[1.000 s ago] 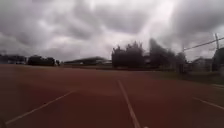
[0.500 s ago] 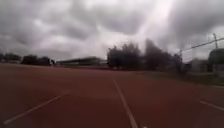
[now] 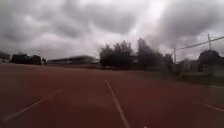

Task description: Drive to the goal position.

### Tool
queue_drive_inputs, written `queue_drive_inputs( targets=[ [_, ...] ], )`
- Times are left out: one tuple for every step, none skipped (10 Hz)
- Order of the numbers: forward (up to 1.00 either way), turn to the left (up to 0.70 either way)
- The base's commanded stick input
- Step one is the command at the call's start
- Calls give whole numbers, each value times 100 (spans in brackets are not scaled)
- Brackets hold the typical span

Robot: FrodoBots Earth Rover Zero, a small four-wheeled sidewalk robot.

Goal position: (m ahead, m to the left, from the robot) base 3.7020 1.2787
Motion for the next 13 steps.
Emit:
queue_drive_inputs(
  targets=[
    [70, 0],
    [70, 0],
    [70, 0],
    [70, 0],
    [70, 0],
    [70, 0],
    [70, 0],
    [70, 0],
    [70, 0],
    [70, 0],
    [70, 0],
    [70, 0],
    [70, 0]
  ],
)
